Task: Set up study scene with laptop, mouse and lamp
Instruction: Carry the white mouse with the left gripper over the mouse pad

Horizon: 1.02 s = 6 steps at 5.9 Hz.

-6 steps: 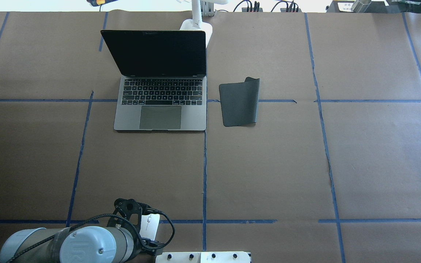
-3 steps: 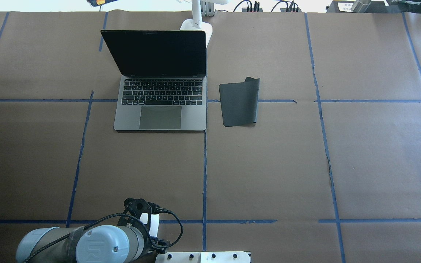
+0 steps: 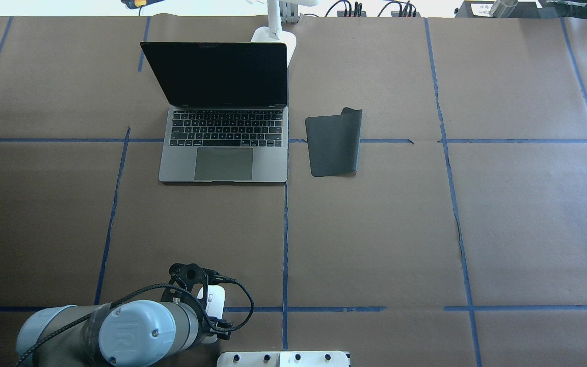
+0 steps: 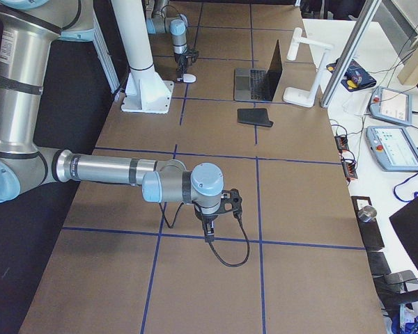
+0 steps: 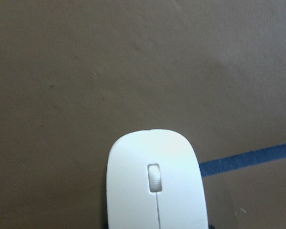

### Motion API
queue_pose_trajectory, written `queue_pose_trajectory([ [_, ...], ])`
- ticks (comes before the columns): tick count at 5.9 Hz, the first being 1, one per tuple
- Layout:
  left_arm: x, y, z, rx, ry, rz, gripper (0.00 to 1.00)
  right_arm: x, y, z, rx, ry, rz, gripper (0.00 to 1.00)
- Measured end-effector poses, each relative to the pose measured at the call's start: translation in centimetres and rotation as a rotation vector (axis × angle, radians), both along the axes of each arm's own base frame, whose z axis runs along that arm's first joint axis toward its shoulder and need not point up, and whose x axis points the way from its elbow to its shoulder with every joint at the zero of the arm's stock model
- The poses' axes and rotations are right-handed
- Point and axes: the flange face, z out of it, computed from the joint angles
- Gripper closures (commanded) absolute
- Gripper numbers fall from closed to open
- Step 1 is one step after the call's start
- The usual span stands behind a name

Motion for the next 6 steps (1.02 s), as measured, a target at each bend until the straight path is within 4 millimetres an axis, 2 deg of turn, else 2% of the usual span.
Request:
queue_pose_trajectory([
  [2,-0.9,-2.1,-2.7,0.01,0.049,-0.032,0.94,0.0,0.0,0.1,-0.001,0.002,0.0,0.0],
  [3,-0.6,-4.5,-5.3,0.036,0.078,-0.054,0.94,0.0,0.0,0.2,-0.002,0.003,0.0,0.0],
  [4,0.2,-7.6,-8.2,0.062,0.076,-0.08,0.94,0.0,0.0,0.2,-0.004,0.004,0.0,0.0],
  [6,4.3,-15.3,-14.7,0.047,0.06,-0.141,0.93,0.0,0.0,0.3,-0.005,0.005,0.0,0.0],
])
